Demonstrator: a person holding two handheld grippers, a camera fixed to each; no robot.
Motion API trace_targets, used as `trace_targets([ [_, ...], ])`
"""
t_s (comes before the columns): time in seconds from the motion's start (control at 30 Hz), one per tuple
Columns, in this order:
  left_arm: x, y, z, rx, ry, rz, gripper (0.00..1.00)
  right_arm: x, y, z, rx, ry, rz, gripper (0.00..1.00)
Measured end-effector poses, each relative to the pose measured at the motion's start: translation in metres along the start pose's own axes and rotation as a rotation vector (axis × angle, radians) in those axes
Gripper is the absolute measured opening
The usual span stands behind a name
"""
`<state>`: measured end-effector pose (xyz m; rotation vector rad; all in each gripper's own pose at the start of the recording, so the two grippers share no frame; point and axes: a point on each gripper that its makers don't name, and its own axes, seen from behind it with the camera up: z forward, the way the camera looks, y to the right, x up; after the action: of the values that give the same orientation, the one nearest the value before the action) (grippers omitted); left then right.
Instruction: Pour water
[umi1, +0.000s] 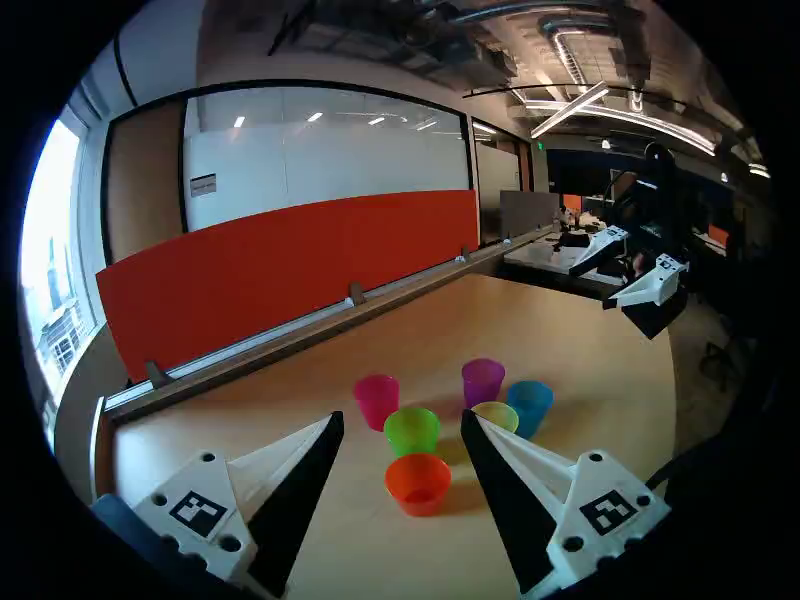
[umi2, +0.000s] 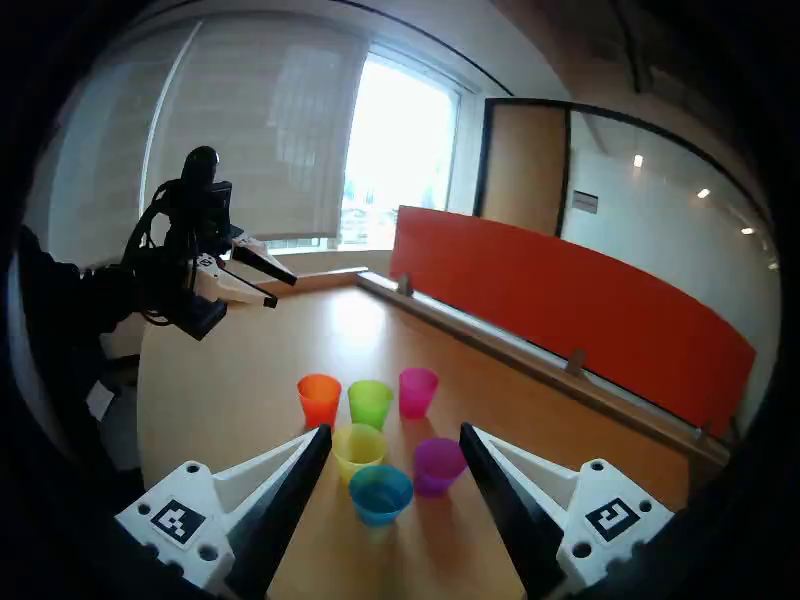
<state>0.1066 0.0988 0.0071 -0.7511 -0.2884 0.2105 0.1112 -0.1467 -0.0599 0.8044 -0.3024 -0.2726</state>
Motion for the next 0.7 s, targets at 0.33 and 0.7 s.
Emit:
trace_targets([
  [0.33, -0.014, 0.003, 0.024, -0.023, -0.051, 0.033, 0.86, -0.02, 0.002, 0.01, 0.012, -0.025, -0.001, 0.99],
  [0.7, -0.029, 0.01, 0.044, -0.06, -0.101, 0.053, 0.86, -0.044, 0.0, 0.021, 0.026, -0.062, 0.0, 1.0],
])
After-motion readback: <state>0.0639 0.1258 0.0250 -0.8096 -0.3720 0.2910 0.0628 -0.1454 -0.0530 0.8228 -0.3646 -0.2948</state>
